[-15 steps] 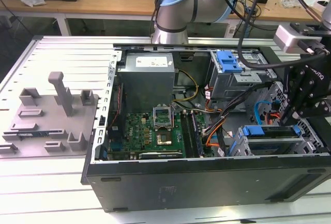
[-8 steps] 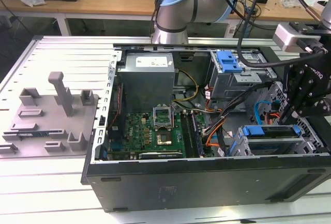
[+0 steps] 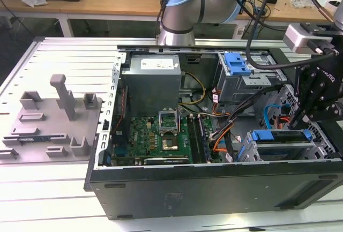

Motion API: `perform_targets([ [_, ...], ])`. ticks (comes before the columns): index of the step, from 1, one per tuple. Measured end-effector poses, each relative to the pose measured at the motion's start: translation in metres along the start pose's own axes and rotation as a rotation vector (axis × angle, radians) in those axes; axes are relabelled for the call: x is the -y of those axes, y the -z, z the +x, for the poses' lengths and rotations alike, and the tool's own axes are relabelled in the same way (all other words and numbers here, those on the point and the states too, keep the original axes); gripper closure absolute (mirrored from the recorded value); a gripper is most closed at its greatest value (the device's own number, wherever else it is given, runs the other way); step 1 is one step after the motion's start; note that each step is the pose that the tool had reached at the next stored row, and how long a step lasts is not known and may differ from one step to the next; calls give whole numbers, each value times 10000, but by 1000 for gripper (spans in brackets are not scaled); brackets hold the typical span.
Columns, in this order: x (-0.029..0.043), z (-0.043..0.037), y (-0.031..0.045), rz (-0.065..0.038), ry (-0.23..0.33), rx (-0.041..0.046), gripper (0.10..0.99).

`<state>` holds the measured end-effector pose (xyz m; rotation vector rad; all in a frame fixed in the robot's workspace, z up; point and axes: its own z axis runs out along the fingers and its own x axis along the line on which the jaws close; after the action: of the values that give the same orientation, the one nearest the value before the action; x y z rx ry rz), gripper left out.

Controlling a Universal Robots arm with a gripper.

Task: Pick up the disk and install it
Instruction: 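Insert the first disk wire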

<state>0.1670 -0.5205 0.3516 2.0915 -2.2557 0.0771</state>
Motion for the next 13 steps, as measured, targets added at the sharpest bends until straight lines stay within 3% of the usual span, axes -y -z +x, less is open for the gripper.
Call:
perform_targets([
  [13, -6, -1, -26, 0, -1, 0, 922],
])
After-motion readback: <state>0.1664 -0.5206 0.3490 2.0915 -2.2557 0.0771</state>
